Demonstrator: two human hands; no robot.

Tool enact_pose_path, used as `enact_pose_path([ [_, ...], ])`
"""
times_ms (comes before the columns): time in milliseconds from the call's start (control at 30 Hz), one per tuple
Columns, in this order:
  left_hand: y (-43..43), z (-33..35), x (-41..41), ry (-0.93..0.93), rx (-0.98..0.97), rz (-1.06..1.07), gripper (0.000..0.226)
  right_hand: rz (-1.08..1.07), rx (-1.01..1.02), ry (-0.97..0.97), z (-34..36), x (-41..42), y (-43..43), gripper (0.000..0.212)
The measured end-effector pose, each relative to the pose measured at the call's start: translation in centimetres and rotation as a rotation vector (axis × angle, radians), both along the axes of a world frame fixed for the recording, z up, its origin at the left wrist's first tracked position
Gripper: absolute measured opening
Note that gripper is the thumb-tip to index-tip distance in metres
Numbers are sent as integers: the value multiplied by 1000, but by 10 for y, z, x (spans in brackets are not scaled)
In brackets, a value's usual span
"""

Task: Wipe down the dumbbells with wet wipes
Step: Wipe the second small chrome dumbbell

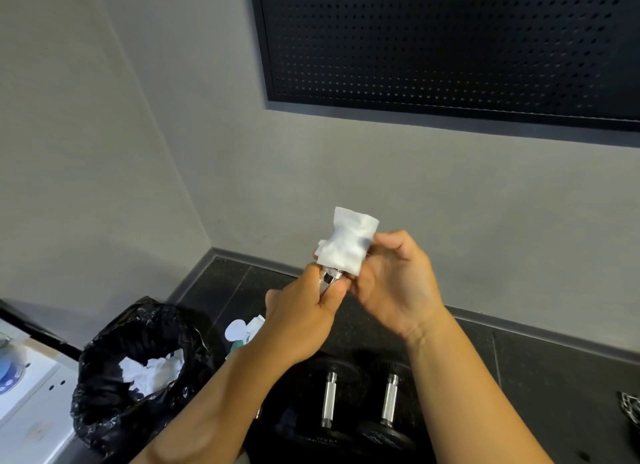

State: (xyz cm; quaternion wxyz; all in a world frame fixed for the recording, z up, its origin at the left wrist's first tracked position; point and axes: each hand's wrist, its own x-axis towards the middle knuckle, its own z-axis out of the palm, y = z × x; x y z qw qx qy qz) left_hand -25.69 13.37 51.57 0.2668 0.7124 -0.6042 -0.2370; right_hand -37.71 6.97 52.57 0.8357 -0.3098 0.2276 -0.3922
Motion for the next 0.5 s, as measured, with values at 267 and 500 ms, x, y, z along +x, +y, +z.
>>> enact_pose_path([
  [267,6,-3,4,-19,-35,-30,25,-131,-34,242,-2,13,5,55],
  [500,10,-6,5,5,-71,-13,25,-136,21,336,6,17,-8,29],
])
